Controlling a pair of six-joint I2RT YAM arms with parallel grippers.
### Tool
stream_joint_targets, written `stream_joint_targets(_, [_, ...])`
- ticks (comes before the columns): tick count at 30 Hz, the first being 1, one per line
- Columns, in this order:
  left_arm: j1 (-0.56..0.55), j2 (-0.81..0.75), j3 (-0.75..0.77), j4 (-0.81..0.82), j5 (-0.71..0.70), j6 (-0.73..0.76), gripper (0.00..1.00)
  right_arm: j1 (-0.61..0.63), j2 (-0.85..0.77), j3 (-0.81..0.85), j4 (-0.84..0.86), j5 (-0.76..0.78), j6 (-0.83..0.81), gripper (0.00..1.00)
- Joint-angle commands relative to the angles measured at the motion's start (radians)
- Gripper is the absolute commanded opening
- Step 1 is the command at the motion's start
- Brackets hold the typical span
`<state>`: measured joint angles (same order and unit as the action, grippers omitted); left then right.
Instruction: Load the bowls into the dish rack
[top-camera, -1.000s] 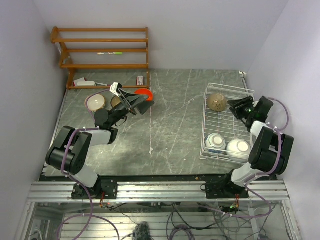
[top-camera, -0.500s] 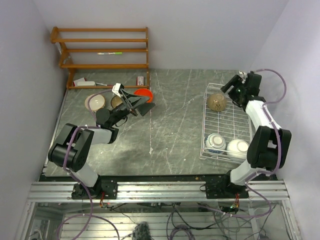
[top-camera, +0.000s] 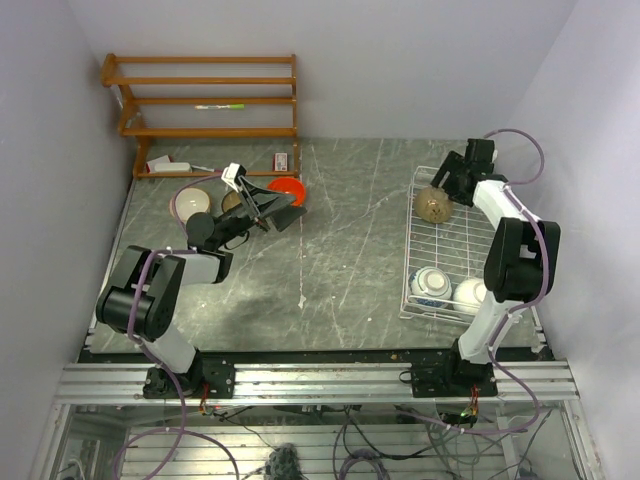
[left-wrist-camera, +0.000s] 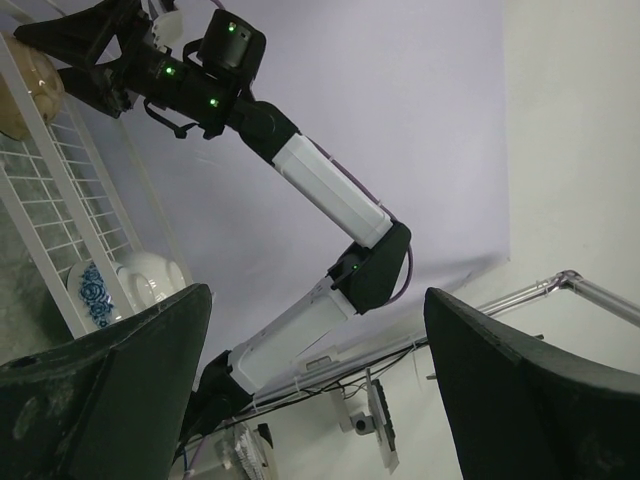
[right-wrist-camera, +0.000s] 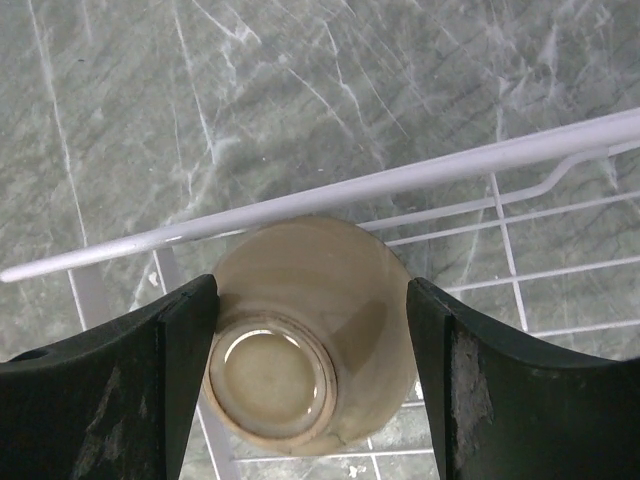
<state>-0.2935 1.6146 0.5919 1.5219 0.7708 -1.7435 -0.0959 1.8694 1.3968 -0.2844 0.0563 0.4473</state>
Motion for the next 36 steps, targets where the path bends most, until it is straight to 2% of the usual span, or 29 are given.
stream_joint_targets(1, [0.017,0.02,0.012,0.205,0.051,0.02,0.98,0.008,0.031,0.019,0.012,0.022,-0.054,0.75])
stream_joint_targets(11, [0.024,0.005,0.004,0.204,0.055,0.021,0.99,0.029,-0.019,-0.103,-0.01,0.049,-0.037,0.72])
stream_joint_targets(21, [0.025,-0.041,-0.02,0.205,0.051,0.006,0.98,0.05,-0.234,-0.329,-0.015,0.072,0.01,0.71])
stream_joint_targets(36, [0.04,-0.002,-0.055,0.205,0.036,0.036,1.0,0.112,-0.401,-0.482,-0.047,0.033,0.016,0.71])
